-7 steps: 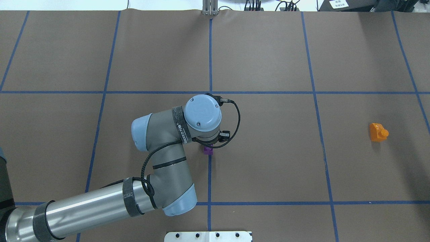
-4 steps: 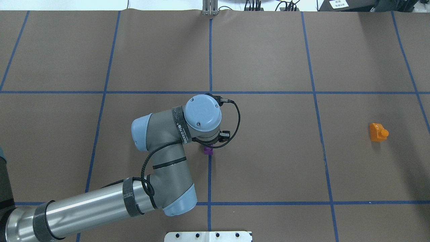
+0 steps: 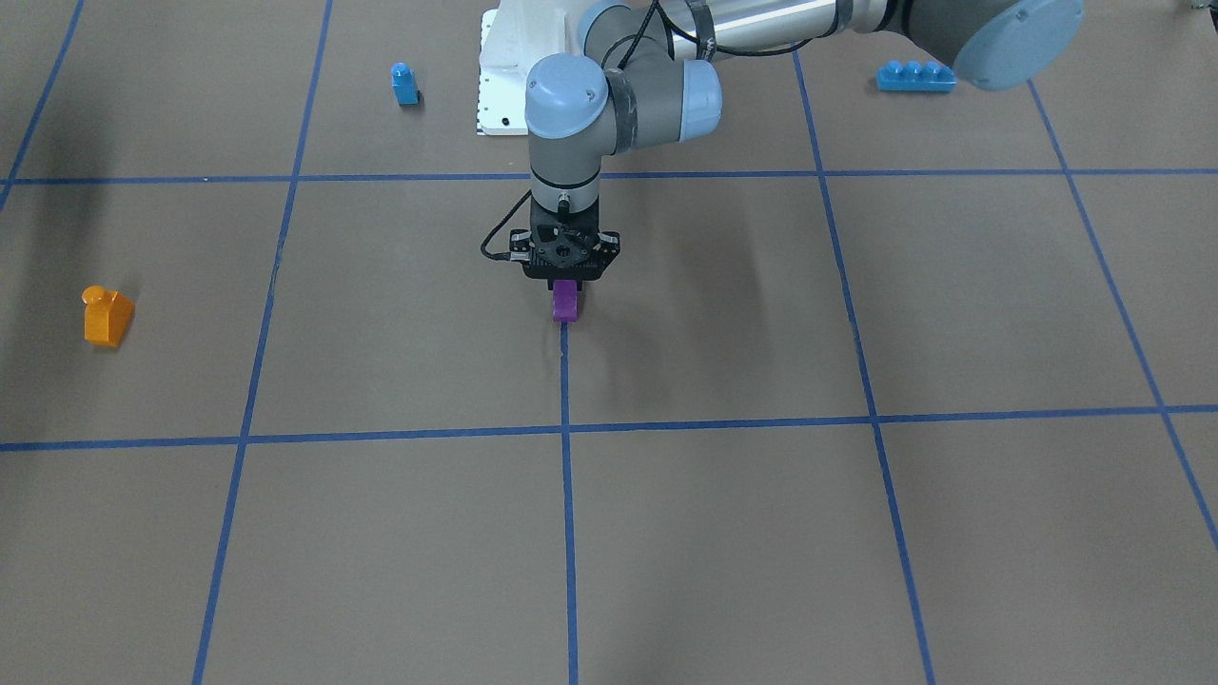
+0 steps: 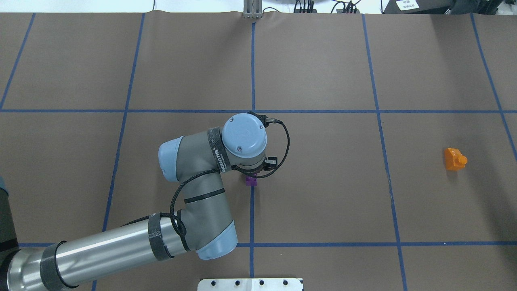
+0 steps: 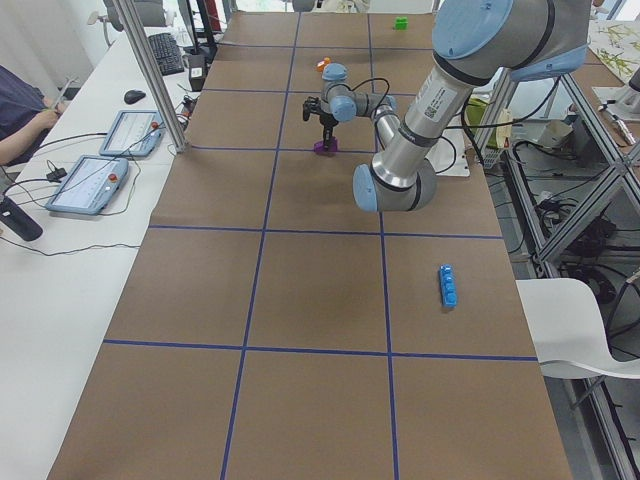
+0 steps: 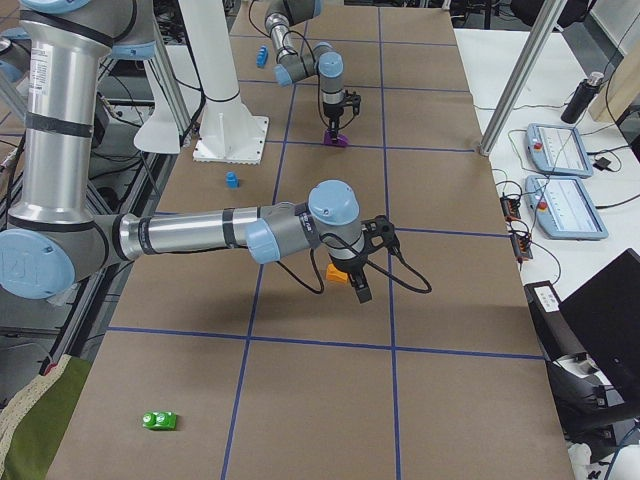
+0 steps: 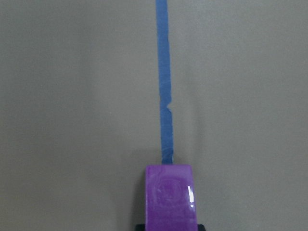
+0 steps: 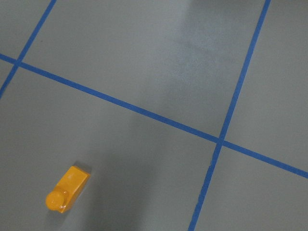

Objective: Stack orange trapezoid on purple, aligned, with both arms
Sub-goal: 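Lower the purple block onto the table and open the left gripper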

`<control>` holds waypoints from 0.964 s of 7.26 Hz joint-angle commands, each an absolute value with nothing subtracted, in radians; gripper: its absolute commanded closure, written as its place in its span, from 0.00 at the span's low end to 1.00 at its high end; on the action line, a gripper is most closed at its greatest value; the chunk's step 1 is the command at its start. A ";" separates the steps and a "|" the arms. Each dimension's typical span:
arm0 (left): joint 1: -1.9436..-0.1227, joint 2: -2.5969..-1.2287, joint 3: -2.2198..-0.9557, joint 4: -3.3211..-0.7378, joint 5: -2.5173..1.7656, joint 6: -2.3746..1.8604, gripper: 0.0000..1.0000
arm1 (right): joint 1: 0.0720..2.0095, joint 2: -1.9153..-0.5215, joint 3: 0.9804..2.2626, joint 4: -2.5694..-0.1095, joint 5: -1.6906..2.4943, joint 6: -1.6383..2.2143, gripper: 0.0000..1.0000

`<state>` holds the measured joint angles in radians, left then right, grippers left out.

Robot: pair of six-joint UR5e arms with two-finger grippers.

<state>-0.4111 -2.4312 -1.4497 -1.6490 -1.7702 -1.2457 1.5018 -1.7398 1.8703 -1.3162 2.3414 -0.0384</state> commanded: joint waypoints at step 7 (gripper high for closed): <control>-0.414 -2.431 -1.454 -1.646 -1.770 -1.246 0.05 | 1.502 -1.735 1.870 -1.316 2.338 -0.038 0.00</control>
